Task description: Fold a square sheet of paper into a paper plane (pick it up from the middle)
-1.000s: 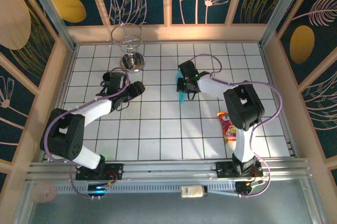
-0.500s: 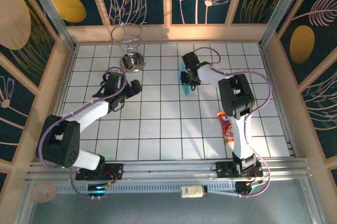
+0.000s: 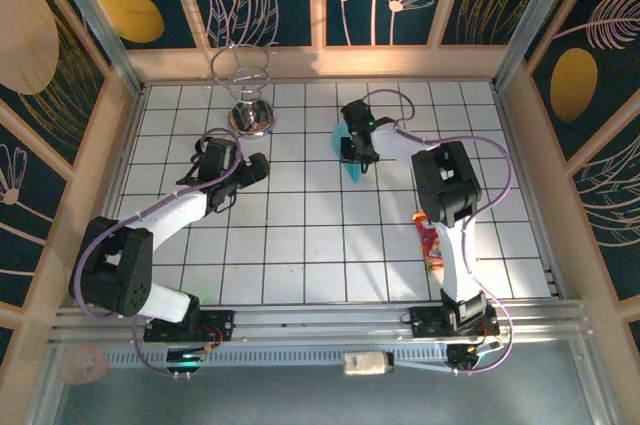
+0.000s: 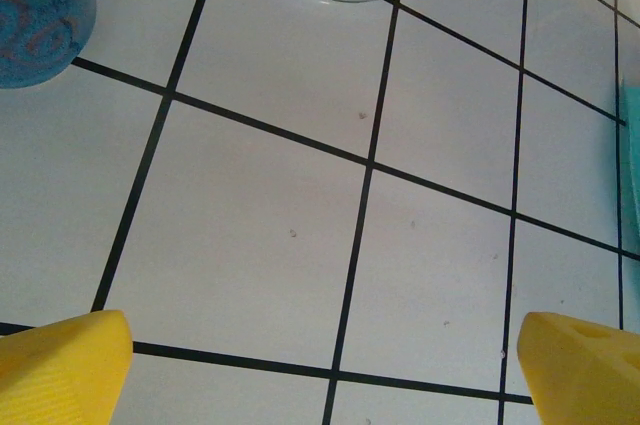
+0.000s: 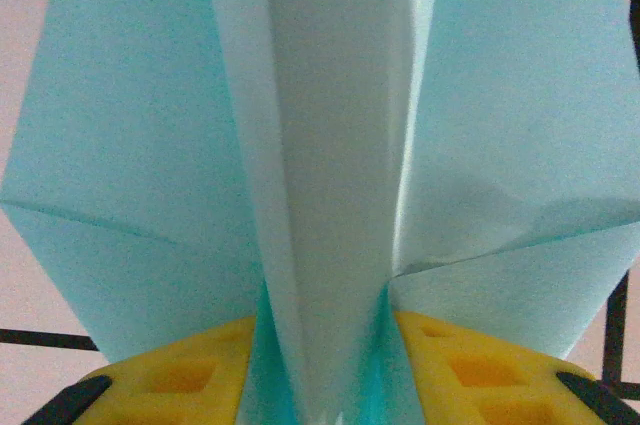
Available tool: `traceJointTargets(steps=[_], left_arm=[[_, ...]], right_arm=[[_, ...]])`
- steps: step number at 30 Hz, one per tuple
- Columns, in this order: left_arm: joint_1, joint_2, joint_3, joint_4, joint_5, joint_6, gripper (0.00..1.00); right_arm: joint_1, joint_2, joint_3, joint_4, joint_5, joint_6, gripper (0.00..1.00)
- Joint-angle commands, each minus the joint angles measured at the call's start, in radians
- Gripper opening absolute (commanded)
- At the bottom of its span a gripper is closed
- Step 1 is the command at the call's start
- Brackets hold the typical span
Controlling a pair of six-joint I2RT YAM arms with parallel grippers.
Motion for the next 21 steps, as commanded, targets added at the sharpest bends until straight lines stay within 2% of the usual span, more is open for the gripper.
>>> traceJointTargets(steps=[1,4,10,14,21], left_arm=[[0.007,0.009,-0.014,-0.014,-0.007,0.011,0.99],[0.006,0.01,-0.016,-0.014,-0.009,0.012,0.99],[0.007,0.016,-0.014,-0.015,-0.009,0.015,0.99],[0.007,0.019,-0.013,-0.014,-0.008,0.015,0.99],[0.007,0.016,-0.011,-0.015,-0.005,0.012,0.99]], right_arm=[[0.042,0.083,-0.004,-0.06,0.103,0.02,0.41],[0.064,0.113,-0.004,-0.059,0.152,0.031,0.43],[0.056,0.13,0.011,-0.027,0.171,0.044,0.44],[0.019,0.133,0.042,-0.001,0.128,0.035,0.44],[0.013,0.132,0.058,0.022,0.076,0.021,0.44]])
